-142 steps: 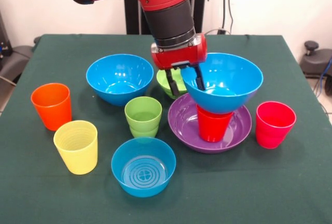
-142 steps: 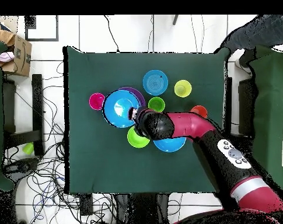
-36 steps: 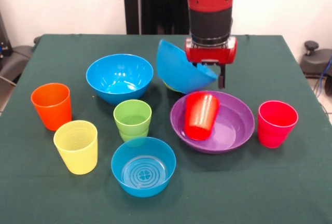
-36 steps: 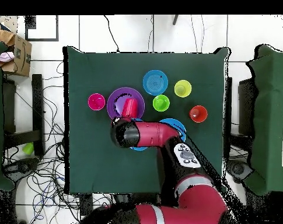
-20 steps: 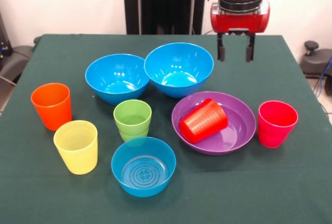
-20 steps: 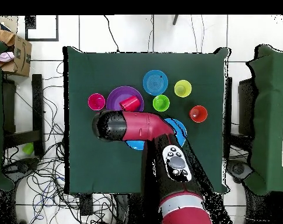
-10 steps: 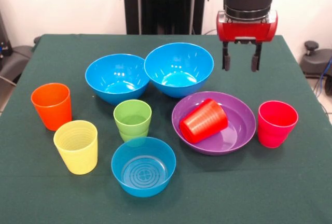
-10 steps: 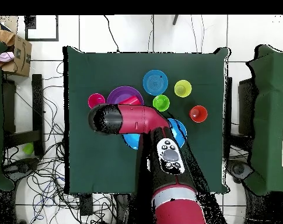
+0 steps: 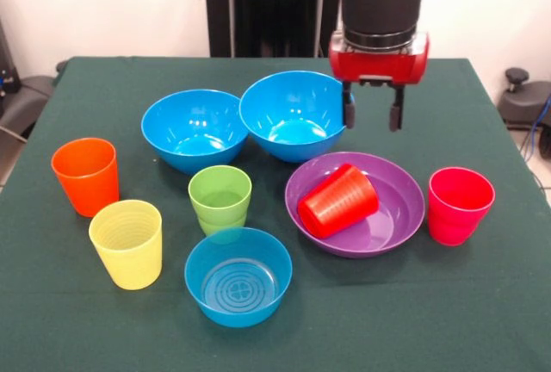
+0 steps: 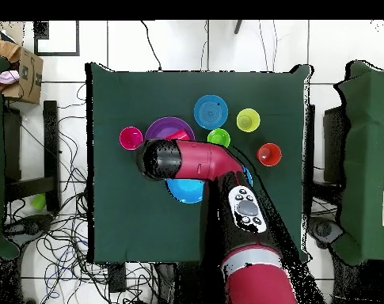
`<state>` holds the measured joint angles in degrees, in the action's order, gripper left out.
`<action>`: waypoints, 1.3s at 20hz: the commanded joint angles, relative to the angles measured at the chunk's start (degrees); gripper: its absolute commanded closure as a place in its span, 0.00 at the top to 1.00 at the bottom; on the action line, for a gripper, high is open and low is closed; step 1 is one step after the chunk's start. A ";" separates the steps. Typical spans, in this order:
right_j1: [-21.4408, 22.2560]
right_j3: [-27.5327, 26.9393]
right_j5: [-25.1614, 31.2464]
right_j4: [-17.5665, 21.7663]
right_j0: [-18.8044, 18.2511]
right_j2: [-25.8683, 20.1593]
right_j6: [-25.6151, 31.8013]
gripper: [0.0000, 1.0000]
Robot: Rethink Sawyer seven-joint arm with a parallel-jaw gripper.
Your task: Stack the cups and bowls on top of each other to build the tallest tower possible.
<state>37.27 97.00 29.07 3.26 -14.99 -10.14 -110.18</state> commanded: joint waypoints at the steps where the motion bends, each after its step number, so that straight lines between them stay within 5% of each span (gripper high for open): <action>1: -4.28 -3.68 -1.82 4.27 -0.95 -1.28 0.13 1.00; 7: -7.62 -8.21 -1.44 4.93 -0.77 -1.58 1.37 1.00; 16: -7.86 -12.36 2.39 5.14 5.63 2.58 -2.26 1.00; 22: -4.59 -9.68 3.95 7.55 0.88 -1.81 8.34 1.00; 26: -6.88 -10.02 8.09 9.72 -2.27 -3.57 13.16 1.00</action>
<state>32.01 88.36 29.52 6.89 -13.69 -9.08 -110.18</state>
